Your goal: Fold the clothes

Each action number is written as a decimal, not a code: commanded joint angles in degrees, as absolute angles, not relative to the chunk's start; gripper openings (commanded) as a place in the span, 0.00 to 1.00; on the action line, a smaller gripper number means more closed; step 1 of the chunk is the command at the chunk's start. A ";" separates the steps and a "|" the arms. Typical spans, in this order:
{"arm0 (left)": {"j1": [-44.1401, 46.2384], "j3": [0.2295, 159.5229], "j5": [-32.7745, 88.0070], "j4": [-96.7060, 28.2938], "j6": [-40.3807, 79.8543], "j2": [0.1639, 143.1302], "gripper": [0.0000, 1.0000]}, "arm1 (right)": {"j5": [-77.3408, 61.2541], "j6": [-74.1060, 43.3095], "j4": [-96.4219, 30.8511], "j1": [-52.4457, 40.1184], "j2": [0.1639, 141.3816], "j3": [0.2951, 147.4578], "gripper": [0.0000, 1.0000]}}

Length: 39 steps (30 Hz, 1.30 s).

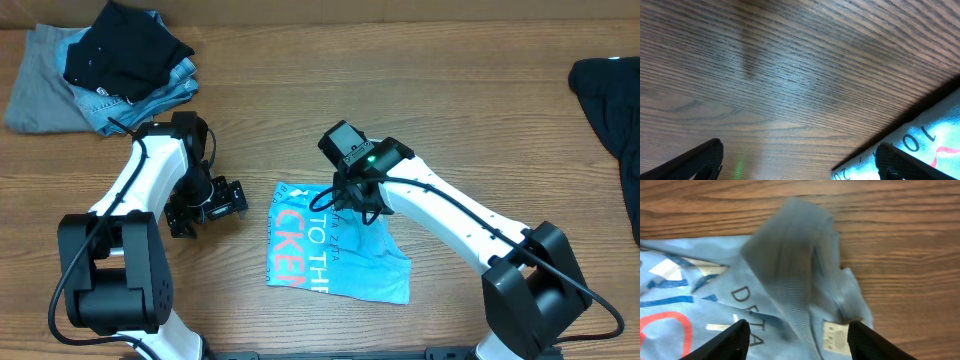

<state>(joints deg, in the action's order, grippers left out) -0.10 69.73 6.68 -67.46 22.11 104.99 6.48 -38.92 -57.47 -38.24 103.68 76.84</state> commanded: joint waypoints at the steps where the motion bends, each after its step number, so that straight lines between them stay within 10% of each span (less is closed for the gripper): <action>1: 0.03 69.41 7.14 -67.59 21.21 103.48 1.00 | 5.39 -37.45 -54.83 -38.06 103.70 74.89 0.66; 8: 0.03 69.41 7.11 -67.66 21.21 103.48 1.00 | 4.38 -37.17 -50.57 -37.85 103.77 70.48 0.64; 18: 0.03 69.41 7.11 -67.70 21.19 103.48 1.00 | 5.02 -37.26 -48.69 -32.32 103.77 68.84 0.04; 28: 0.03 69.41 7.11 -67.64 21.21 103.48 1.00 | 5.48 -37.21 -52.47 -25.56 103.77 68.84 0.04; 29: 0.03 69.41 7.11 -67.64 21.21 103.48 1.00 | 5.50 -37.21 -52.75 -25.41 103.77 68.84 0.07; 33: 0.03 69.41 7.14 -67.59 21.21 103.48 1.00 | 5.50 -37.26 -53.67 -25.36 103.77 68.84 0.73; 39: 0.03 69.41 7.33 -67.61 21.19 103.48 1.00 | 12.21 -42.96 -61.84 -24.97 103.72 70.89 0.72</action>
